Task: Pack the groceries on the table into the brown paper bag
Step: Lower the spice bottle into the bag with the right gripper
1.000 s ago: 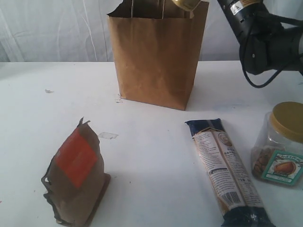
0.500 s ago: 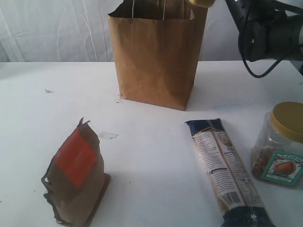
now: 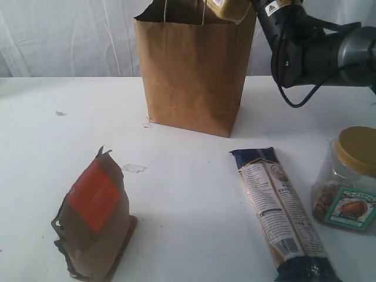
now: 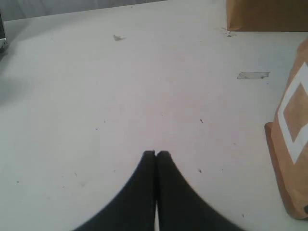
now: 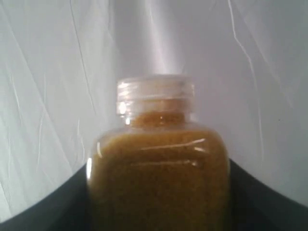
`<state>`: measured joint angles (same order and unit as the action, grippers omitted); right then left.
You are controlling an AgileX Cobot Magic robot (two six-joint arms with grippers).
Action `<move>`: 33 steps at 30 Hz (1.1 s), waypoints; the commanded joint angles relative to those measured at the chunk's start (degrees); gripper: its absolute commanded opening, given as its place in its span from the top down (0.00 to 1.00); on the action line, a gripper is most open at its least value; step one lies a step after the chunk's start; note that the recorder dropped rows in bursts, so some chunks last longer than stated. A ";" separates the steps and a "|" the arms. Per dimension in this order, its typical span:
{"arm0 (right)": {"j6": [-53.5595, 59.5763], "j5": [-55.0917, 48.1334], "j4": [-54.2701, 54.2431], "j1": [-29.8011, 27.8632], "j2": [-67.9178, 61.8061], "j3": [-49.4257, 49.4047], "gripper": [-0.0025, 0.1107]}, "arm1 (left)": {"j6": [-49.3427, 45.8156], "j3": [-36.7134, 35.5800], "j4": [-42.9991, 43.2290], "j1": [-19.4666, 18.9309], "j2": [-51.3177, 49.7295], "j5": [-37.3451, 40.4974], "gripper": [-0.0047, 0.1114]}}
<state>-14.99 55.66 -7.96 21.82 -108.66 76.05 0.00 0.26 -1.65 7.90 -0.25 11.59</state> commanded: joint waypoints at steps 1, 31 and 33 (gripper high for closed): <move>-0.53 7.92 -5.87 0.55 0.21 1.22 0.98 | 0.00 -0.26 -0.01 0.34 0.25 -0.06 0.96; -13.77 7.67 -6.08 1.07 -7.97 6.90 0.98 | 0.00 -0.26 -0.01 0.34 0.25 -0.06 0.96; -11.42 7.92 -2.22 1.07 -7.97 8.74 0.98 | 0.00 -0.26 -0.01 0.34 0.25 -0.06 0.96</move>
<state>-29.27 58.33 -14.94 22.93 -118.14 82.43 0.00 0.26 -1.65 7.90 -0.25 11.59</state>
